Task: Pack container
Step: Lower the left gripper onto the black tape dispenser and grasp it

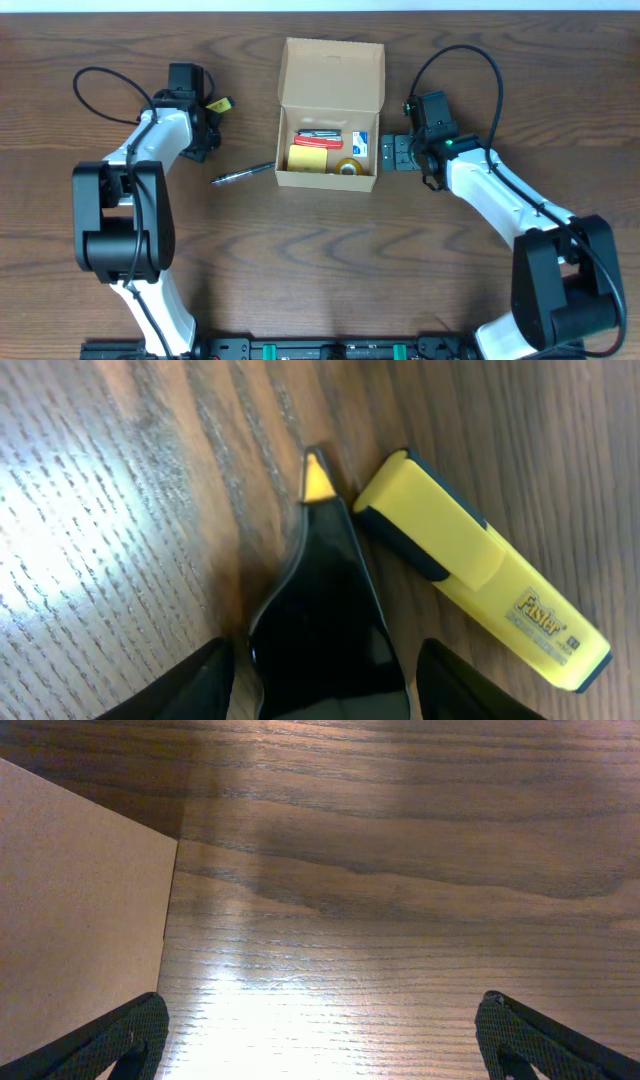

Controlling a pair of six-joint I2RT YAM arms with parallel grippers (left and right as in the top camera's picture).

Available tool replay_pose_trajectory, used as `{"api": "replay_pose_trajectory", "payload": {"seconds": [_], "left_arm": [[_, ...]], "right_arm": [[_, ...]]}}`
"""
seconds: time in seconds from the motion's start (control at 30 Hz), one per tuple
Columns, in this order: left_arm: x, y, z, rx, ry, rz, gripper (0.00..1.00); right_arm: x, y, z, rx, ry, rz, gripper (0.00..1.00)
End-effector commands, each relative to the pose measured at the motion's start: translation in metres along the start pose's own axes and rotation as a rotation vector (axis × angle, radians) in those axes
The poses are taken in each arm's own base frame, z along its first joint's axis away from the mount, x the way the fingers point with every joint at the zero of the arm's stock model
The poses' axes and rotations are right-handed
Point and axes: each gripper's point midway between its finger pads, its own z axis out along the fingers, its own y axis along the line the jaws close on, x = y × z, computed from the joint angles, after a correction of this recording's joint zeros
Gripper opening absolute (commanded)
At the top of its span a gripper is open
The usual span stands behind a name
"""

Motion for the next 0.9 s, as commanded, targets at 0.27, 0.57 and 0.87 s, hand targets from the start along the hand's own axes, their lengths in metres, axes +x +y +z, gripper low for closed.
{"api": "replay_pose_trajectory", "payload": {"seconds": [0.27, 0.57, 0.87], "left_arm": [[0.025, 0.028, 0.016, -0.122, 0.167, -0.09, 0.53], [0.025, 0.045, -0.006, -0.254, 0.188, -0.06, 0.52], [0.021, 0.046, -0.011, -0.272, 0.17, -0.035, 0.41]], "right_arm": [[0.003, -0.004, 0.003, 0.007, 0.013, 0.018, 0.99], [0.003, -0.004, 0.003, 0.007, 0.013, 0.018, 0.99], [0.003, -0.004, 0.003, 0.007, 0.013, 0.018, 0.99]]}}
